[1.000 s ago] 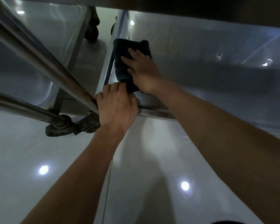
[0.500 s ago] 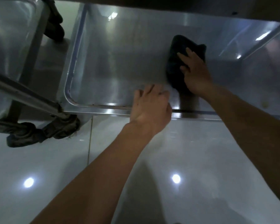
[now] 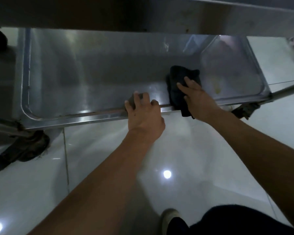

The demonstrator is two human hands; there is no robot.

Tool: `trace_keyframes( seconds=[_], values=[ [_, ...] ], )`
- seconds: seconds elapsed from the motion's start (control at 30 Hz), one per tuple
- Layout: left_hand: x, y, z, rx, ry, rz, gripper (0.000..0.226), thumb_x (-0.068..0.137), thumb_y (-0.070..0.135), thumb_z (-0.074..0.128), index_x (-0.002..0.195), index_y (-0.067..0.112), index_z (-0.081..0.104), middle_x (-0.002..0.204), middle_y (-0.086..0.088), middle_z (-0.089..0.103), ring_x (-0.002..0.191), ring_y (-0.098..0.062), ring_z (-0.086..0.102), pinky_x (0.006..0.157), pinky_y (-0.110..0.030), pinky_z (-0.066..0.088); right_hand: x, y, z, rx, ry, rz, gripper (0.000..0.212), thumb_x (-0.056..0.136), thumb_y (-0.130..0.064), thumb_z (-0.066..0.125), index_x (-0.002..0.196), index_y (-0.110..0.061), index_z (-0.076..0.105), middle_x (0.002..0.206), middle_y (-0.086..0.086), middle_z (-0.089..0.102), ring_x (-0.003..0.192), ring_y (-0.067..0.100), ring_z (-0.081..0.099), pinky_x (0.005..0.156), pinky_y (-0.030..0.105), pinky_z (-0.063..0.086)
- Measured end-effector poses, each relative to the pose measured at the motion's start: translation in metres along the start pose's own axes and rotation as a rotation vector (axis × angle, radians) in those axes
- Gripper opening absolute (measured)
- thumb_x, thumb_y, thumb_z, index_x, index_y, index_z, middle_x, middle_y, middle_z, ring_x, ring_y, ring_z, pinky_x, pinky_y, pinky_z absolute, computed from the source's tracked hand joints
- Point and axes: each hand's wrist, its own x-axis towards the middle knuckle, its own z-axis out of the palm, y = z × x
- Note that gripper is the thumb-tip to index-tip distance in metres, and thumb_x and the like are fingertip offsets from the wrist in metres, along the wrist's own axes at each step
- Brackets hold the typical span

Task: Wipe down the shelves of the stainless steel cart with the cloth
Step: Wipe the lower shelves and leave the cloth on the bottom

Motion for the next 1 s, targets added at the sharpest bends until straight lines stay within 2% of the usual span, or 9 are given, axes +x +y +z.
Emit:
trace_keyframes(
  seconds=[0.1, 0.2, 0.27, 0.37, 0.5, 0.6, 0.7, 0.8, 1.0],
  values=[
    [-0.001, 0.002, -0.003, -0.072, -0.009, -0.015, 0.050, 0.092, 0.035, 0.055, 0.139, 0.017, 0.050, 0.156, -0.012, 0.021, 0.151, -0.037, 0.002, 0.119, -0.064, 0.008, -0.007, -0.011, -0.012, -0.074, -0.123, 0.010, 0.057, 0.102, -0.007, 0.040, 0.157, -0.012, 0.026, 0.167, 0.012, 0.006, 0.154, 0.033, 0.003, 0.126, 0.042, 0.007],
    [0.002, 0.004, -0.002, -0.118, 0.003, -0.034, 0.048, 0.091, 0.034, 0.055, 0.136, 0.020, 0.052, 0.156, -0.012, 0.022, 0.151, -0.035, 0.003, 0.119, -0.063, 0.008, -0.008, -0.017, -0.021, -0.172, -0.207, 0.004, 0.047, 0.103, -0.014, 0.046, 0.149, -0.005, 0.042, 0.167, 0.013, 0.004, 0.153, 0.037, -0.003, 0.125, 0.049, 0.010],
    [0.000, -0.002, 0.002, -0.081, 0.034, -0.021, 0.048, 0.090, 0.035, 0.054, 0.136, 0.021, 0.053, 0.155, -0.010, 0.025, 0.151, -0.033, 0.006, 0.119, -0.061, 0.012, -0.004, -0.015, -0.021, -0.151, -0.158, 0.005, 0.053, 0.104, -0.017, 0.044, 0.155, -0.012, 0.029, 0.168, 0.010, 0.004, 0.154, 0.033, 0.001, 0.123, 0.051, 0.018],
    [-0.004, -0.007, 0.010, -0.037, 0.112, 0.011, 0.046, 0.094, 0.040, 0.045, 0.136, 0.022, 0.053, 0.153, -0.009, 0.028, 0.150, -0.032, 0.010, 0.118, -0.059, 0.016, 0.001, -0.010, -0.010, -0.146, -0.040, 0.004, 0.058, 0.107, -0.023, 0.038, 0.160, -0.017, 0.014, 0.168, 0.007, 0.005, 0.154, 0.028, 0.008, 0.124, 0.047, 0.020],
    [-0.004, -0.001, 0.015, 0.002, 0.134, -0.031, 0.052, 0.099, 0.048, 0.029, 0.137, 0.021, 0.052, 0.154, -0.008, 0.030, 0.150, -0.030, 0.014, 0.116, -0.060, 0.017, 0.011, -0.002, 0.010, -0.158, 0.054, -0.091, 0.056, 0.109, -0.031, 0.030, 0.160, -0.016, 0.012, 0.168, 0.008, 0.004, 0.155, 0.026, 0.003, 0.126, 0.047, 0.010],
    [-0.003, 0.005, 0.019, 0.041, 0.231, -0.061, 0.052, 0.101, 0.045, 0.028, 0.127, 0.015, 0.061, 0.145, -0.011, 0.044, 0.145, -0.031, 0.025, 0.113, -0.059, 0.023, 0.023, 0.008, 0.013, -0.156, 0.039, -0.163, 0.058, 0.108, -0.032, 0.027, 0.160, -0.015, 0.007, 0.169, 0.005, -0.001, 0.155, 0.023, -0.002, 0.126, 0.047, 0.004],
    [0.005, 0.028, 0.029, 0.010, 0.374, -0.012, 0.049, 0.093, 0.039, 0.036, 0.116, 0.008, 0.067, 0.134, -0.013, 0.056, 0.136, -0.035, 0.039, 0.107, -0.058, 0.032, 0.030, 0.018, 0.018, -0.144, 0.052, -0.237, 0.059, 0.108, -0.033, 0.026, 0.160, -0.014, 0.007, 0.169, 0.002, -0.002, 0.155, 0.021, -0.003, 0.124, 0.051, 0.005],
    [0.025, 0.061, 0.039, -0.016, 0.387, -0.034, 0.044, 0.094, 0.034, 0.040, 0.116, 0.006, 0.065, 0.132, -0.012, 0.056, 0.134, -0.034, 0.042, 0.107, -0.055, 0.032, 0.036, 0.037, 0.025, -0.100, 0.095, -0.308, 0.058, 0.108, -0.032, 0.027, 0.160, -0.014, 0.011, 0.169, 0.002, 0.002, 0.155, 0.021, 0.001, 0.124, 0.051, 0.004],
    [0.062, 0.111, 0.059, 0.016, 0.480, -0.053, 0.039, 0.093, 0.032, 0.044, 0.113, 0.009, 0.067, 0.125, -0.009, 0.060, 0.128, -0.031, 0.046, 0.101, -0.051, 0.034, 0.050, 0.105, 0.019, -0.041, 0.178, -0.282, 0.056, 0.107, -0.029, 0.026, 0.160, -0.015, 0.015, 0.168, 0.002, 0.006, 0.155, 0.021, 0.004, 0.124, 0.049, 0.004]
  ],
)
